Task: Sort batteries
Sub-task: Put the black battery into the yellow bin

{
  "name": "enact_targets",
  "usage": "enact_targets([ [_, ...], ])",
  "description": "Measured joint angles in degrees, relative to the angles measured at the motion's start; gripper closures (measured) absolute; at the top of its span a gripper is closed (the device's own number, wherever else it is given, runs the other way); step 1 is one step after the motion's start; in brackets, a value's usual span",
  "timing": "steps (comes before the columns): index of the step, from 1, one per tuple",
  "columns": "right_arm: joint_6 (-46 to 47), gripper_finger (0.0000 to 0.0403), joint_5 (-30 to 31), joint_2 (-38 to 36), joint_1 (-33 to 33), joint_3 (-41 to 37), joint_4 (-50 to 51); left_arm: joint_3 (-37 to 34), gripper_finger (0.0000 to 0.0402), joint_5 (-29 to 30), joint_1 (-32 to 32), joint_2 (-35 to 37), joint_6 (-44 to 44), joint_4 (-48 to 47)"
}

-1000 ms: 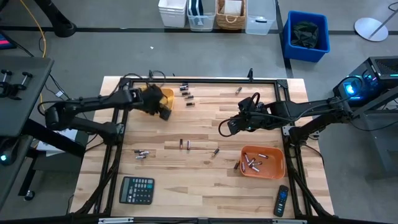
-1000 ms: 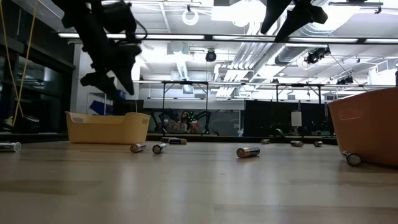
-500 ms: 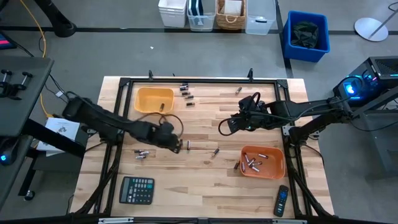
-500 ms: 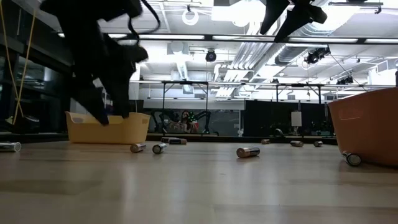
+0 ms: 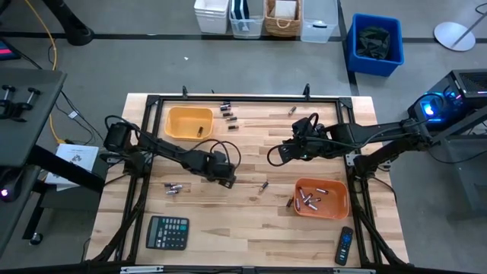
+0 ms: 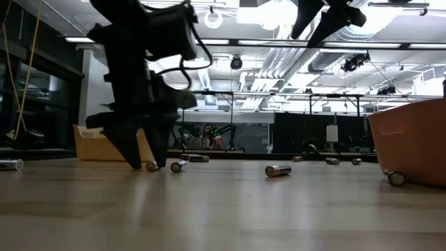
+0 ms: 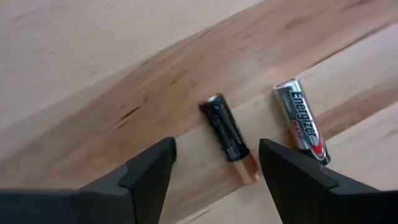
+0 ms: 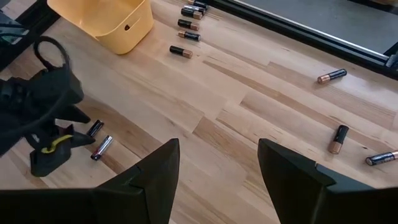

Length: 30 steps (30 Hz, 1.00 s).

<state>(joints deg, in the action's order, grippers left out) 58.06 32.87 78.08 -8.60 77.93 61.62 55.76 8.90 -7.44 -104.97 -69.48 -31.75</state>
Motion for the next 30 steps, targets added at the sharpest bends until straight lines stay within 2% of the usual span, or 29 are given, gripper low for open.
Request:
enact_targets([
  [2, 0.0, 0.019, 0.0, 0.0, 0.0, 0.0, 0.01, -0.02, 0.0189, -0.5, -0.04, -0.47, 1.39, -0.6],
  [4, 0.0, 0.019, 0.01, 0.0, 0.0, 0.0, 0.18, -0.01, 0.0226, -0.62, -0.02, -0.53, 1.81, -1.97],
  [8, -0.04, 0.019, 0.28, 0.0, 0.0, 0.0, 0.47, -0.51, 0.0357, -0.5, 0.11, 2.19, 3.47, -5.52],
  [9, -0.04, 0.019, 0.52, 0.01, 0.0, 0.0, 0.48, -0.59, 0.0373, -0.8, 0.09, 3.19, 4.21, -6.25],
  [12, -0.04, 0.019, 1.19, 0.0, 0.0, 0.0, 0.68, -1.26, 0.0372, -2.22, -0.05, 7.56, 6.15, -11.1],
  [14, -0.1, 0.019, 1.18, 0.02, 0.0, 0.0, 0.89, -1.12, 0.0373, -0.81, -0.16, 12.1, 6.6, -12.78],
  [21, -0.46, 0.019, 1.48, 0.02, 0.0, 0.0, 0.86, -0.81, 0.0373, 16.61, 0.24, 33.35, 5.45, -23.02],
  [24, -0.01, 0.019, 1.5, 0.02, 0.0, 0.0, 0.82, -0.78, 0.0373, 22.7, 5.34, 39.0, 6.26, -31.32],
  [27, 0.23, 0.019, 1.67, 0.02, 0.0, 0.0, 0.51, -0.87, 0.0373, 22.99, 14.24, 40.43, 11.29, -37.91],
  [30, 0.4, 0.019, 1.87, 0.02, 0.0, 0.0, 0.12, -0.87, 0.0365, 23.17, 22.31, 39.84, 19.66, -36.79],
])
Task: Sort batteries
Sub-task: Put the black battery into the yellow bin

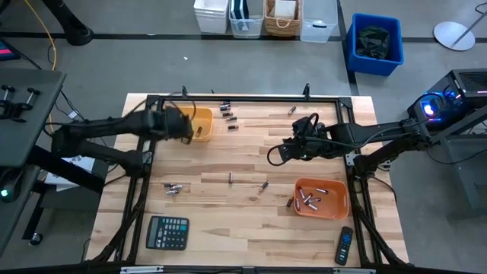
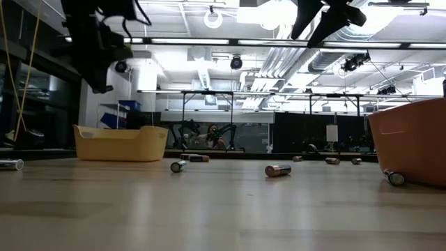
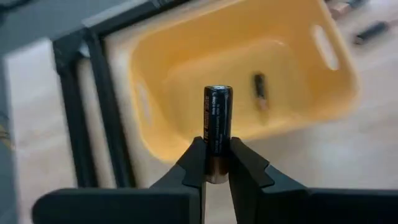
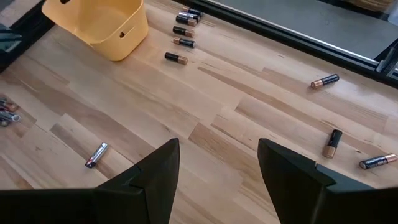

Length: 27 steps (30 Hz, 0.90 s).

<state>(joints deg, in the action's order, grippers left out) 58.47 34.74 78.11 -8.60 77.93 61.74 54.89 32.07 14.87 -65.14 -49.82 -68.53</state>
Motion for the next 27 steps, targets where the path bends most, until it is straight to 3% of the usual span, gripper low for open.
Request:
enact_targets([
  [4, 0.01, 0.019, 0.2, 0.0, 0.0, 0.0, -0.32, 0.02, 0.0288, -3.87, 7.06, -2.17, 12.76, 7.37],
  [7, 0.01, 0.019, -0.29, 0.0, 0.0, 0.0, -0.33, 0.02, 0.0227, -10.75, 10.64, -3.6, 18.43, 11.23],
  [10, 0.03, 0.019, -0.48, 0.0, 0.0, 0.0, -0.33, 0.04, 0.0182, -14.98, 12.15, -3.97, 19.3, 10.99],
  [13, 0.98, 0.019, -0.7, 0.0, 0.0, 0.0, -0.31, 0.05, 0.0162, -18.12, 11.11, -2.71, 18.42, 8.36],
  [16, 1.66, 0.019, -0.7, 0.0, -0.04, 0.0, -0.31, 0.13, 0.0159, -21.68, 5.79, -0.86, 17.55, 3.73],
  [21, 1.55, 0.019, -0.68, 0.0, -0.03, 0.0, -0.26, -0.5, 0.0159, -23.12, -10.58, -0.56, 9.92, -8.94],
  [24, 1.53, 0.019, -0.32, 0.0, 0.28, 0.0, -0.26, -3.27, 0.0159, -27.86, -19.58, -1.97, 3.9, -9.97],
  [27, 1.52, 0.019, -0.26, 0.0, 0.68, 0.0, -0.28, -5.46, 0.0159, -31.68, -24.75, -4.95, 2.06, -10.51],
])
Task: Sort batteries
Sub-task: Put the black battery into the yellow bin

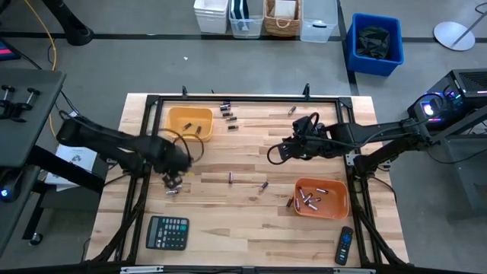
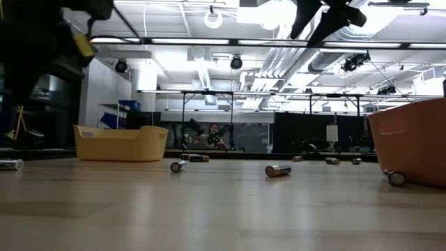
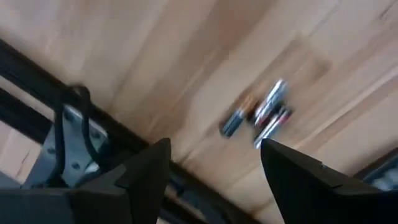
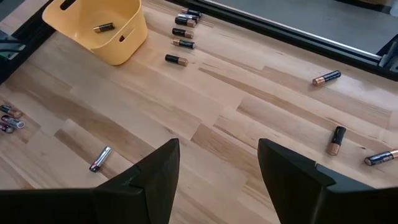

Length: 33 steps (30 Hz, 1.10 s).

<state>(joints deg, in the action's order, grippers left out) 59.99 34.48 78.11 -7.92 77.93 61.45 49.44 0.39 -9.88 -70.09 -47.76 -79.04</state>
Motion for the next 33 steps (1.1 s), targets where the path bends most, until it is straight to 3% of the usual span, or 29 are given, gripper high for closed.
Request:
enact_targets([
  [6, -0.02, 0.019, 0.0, 0.0, 1.33, 0.0, -0.02, -4.23, 0.016, -11.92, -2.11, -9.31, 1.88, -2.75],
  [10, 0.0, 0.019, 0.01, 0.0, 2.29, 0.0, -0.04, -3.12, 0.0163, -10.64, -2.11, -15.94, 7.55, -0.91],
  [14, -0.51, 0.019, -0.04, 0.0, 3.01, 0.0, -0.11, -1.51, 0.0163, -10.77, -1.7, -20.57, 13.67, 7.92],
  [17, -0.94, 0.019, -0.46, 0.0, 3.14, 0.0, -0.11, -0.93, 0.0163, -9.02, -0.76, -23.67, 18.02, 6.93],
  [21, -0.92, 0.019, -0.52, 0.0, 3.14, 0.0, -0.11, -0.95, 0.0163, -7.45, 0.94, -24.78, 21.28, 2.78],
  [33, -0.85, 0.019, -0.61, 0.0, 3.12, 0.0, -0.11, -2.36, 0.0163, -8.44, 3.03, -29.4, 29.22, 7.02],
])
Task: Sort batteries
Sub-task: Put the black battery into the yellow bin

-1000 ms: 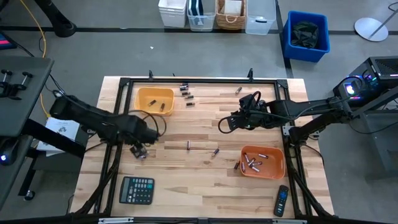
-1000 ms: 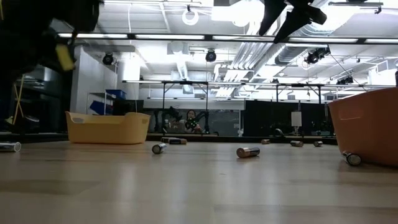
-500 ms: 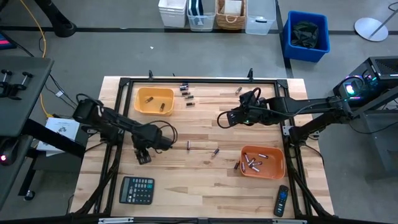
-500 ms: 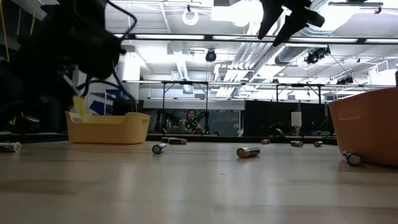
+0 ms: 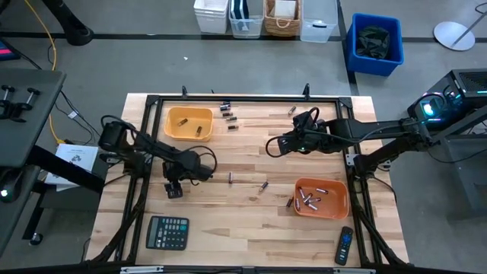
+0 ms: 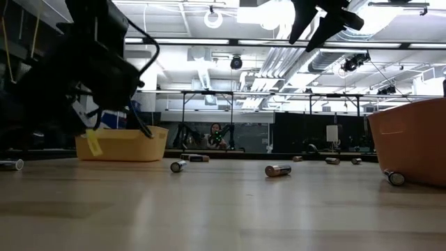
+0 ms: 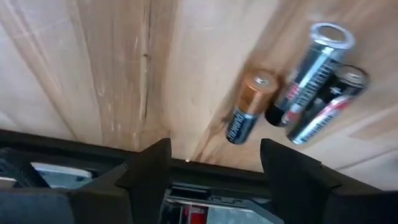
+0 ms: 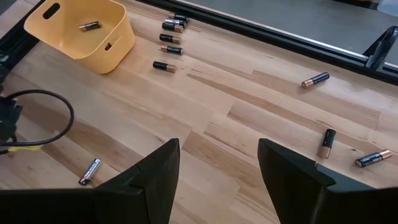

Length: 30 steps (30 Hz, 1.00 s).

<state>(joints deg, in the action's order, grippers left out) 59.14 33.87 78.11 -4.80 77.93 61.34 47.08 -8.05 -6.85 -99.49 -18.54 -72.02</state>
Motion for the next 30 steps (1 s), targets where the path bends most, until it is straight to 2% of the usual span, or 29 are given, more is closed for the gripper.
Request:
enact_targets([
  [8, 0.37, 0.019, 0.0, 0.0, -0.11, 0.0, 0.01, -2.44, 0.0165, -0.49, 0.47, -2.63, 1.57, 3.51],
  [11, 0.37, 0.019, 0.0, 0.0, -0.11, 0.0, 0.02, -2.63, 0.0184, -0.97, 0.39, -2.85, 1.6, 4.82],
  [14, 0.37, 0.019, 0.0, 0.0, -0.11, -0.01, 0.02, -2.63, 0.0228, -1.27, 0.39, -2.81, 0.53, 5.79],
  [20, 0.37, 0.019, 0.09, 0.0, -0.11, 0.0, 0.02, -2.61, 0.0369, -1.08, 0.38, -2.64, -0.22, 6.32],
  [30, 0.39, 0.019, 0.16, 0.0, -0.11, 0.0, 0.02, -2.68, 0.0372, -0.89, 0.46, -0.16, 1.28, 5.6],
])
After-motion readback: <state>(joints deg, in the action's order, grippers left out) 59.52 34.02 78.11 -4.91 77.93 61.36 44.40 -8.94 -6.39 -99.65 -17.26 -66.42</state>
